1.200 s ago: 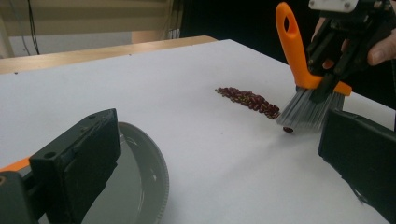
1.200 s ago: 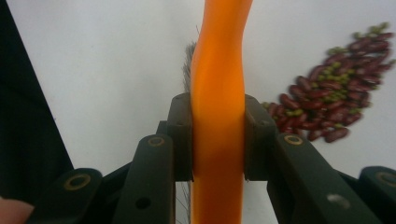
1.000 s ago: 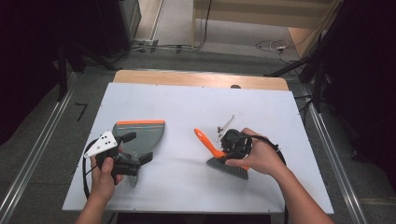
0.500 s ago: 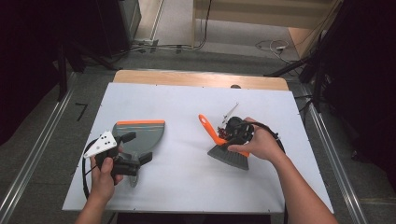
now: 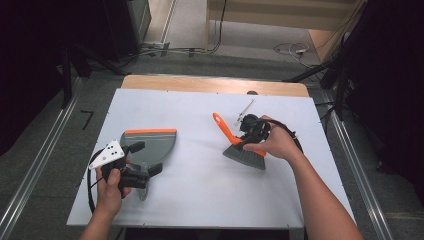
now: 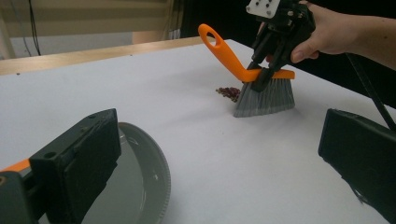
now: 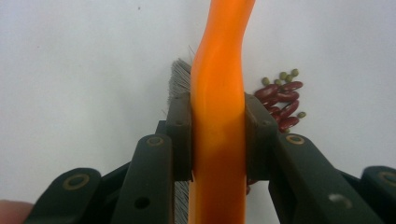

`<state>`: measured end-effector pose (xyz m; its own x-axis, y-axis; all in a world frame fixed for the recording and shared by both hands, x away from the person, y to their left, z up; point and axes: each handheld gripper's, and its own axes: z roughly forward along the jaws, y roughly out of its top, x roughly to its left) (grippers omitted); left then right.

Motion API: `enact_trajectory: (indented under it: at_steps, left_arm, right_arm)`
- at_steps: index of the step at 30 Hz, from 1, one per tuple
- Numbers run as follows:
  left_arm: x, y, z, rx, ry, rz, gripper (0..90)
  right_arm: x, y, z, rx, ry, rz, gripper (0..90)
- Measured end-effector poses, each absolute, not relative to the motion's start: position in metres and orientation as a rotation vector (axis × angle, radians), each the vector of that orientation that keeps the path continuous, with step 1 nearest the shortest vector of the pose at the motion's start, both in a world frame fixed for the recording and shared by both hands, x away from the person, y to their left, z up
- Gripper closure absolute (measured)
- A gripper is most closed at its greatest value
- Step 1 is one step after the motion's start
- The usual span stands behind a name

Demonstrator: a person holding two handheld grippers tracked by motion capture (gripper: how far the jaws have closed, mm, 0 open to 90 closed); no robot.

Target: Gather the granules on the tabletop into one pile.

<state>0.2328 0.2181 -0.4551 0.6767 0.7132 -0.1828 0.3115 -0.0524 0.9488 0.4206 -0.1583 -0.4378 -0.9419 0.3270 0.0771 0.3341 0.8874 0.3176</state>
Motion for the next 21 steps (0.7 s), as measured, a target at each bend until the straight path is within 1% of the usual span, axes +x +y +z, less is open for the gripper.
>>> enact_trajectory:
  at_steps: [9,21]
  left_arm:
    - [0.233,0.219,-0.455,1.644,0.848,0.402,0.0]
    - [0.234,0.219,-0.456,1.642,0.851,0.401,0.0]
  right_arm:
    - [0.431,-0.164,-0.437,-0.577,-3.028,-0.543,67.7]
    - [0.434,-0.162,-0.431,-0.605,-3.045,-0.532,68.1]
